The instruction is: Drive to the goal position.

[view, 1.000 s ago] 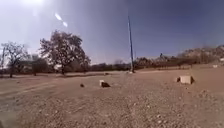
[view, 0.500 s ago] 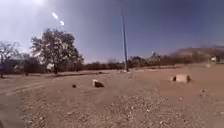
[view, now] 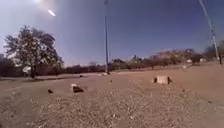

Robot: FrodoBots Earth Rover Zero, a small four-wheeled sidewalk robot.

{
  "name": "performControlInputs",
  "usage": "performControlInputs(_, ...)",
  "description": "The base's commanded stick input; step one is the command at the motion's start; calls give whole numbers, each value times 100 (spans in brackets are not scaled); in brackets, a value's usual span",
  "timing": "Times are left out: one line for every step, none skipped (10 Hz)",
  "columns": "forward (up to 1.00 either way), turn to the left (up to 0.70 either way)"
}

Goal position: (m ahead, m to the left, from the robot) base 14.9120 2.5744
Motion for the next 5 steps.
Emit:
performControlInputs(50,0)
performControlInputs(50,0)
performControlInputs(50,0)
performControlInputs(50,0)
performControlInputs(50,0)
